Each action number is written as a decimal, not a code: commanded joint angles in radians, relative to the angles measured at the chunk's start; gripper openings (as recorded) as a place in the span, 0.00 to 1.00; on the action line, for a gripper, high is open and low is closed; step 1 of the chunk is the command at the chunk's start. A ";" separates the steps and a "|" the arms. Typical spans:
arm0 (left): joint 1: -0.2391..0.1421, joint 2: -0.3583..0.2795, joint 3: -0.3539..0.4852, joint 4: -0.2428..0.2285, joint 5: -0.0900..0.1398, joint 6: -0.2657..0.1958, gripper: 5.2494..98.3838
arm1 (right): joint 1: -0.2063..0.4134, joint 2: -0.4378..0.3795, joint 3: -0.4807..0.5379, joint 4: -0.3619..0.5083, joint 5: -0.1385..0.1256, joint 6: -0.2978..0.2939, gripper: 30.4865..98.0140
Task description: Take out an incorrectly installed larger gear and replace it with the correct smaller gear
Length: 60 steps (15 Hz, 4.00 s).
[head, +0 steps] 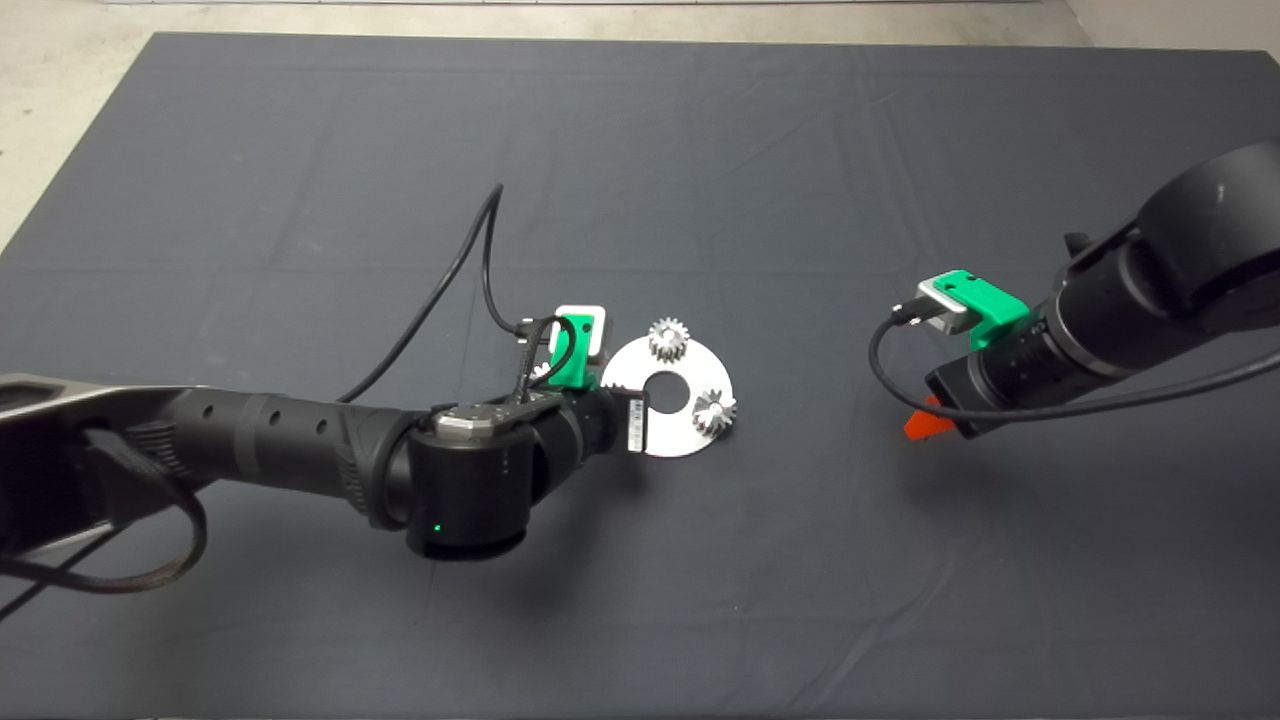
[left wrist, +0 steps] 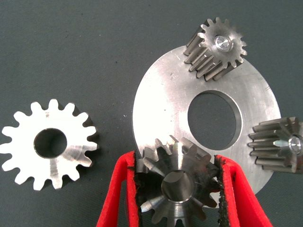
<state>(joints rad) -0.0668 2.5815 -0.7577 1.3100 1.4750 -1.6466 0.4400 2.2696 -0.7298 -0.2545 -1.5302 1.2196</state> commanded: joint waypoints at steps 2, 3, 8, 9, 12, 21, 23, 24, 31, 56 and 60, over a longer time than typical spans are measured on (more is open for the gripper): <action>-0.022 -0.061 0.019 -0.041 0.134 0.050 0.20 | -0.003 0.009 -0.009 -0.019 -0.071 -0.003 0.49; -0.022 -0.083 0.031 -0.041 0.133 0.050 0.20 | -0.006 0.009 -0.009 -0.020 -0.071 -0.003 0.49; -0.088 -0.116 0.123 -0.112 0.143 0.073 0.20 | -0.012 0.009 -0.006 -0.020 -0.073 0.001 0.49; -0.099 -0.117 0.127 -0.123 0.143 0.082 0.20 | -0.013 0.009 -0.006 -0.020 -0.073 0.001 0.49; -0.116 -0.112 0.129 -0.127 0.143 0.091 0.20 | -0.013 0.011 -0.005 -0.020 -0.073 0.003 0.49; -0.162 0.118 -0.115 -0.356 0.143 0.365 0.20 | -0.021 0.001 0.003 -0.020 -0.073 0.008 0.49; -0.161 0.130 -0.130 -0.367 0.143 0.383 0.20 | -0.023 -0.001 0.003 -0.020 -0.073 0.008 0.49; -0.161 0.134 -0.132 -0.373 0.143 0.389 0.20 | -0.023 -0.001 0.003 -0.020 -0.071 0.008 0.49; -0.199 0.124 -0.143 -0.458 0.146 0.495 0.21 | -0.064 0.008 0.003 -0.046 -0.071 0.008 0.49; -0.265 0.113 -0.216 -0.526 0.140 0.571 0.21 | -0.066 0.003 0.003 -0.055 -0.072 0.009 0.49; -0.268 0.112 -0.178 -0.548 0.142 0.570 0.21 | -0.067 0.008 0.003 -0.054 -0.073 0.009 0.49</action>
<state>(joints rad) -0.3106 2.6951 -0.9766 0.7885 1.5253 -1.0862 0.3626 2.2749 -0.7340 -0.2781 -1.5306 1.2246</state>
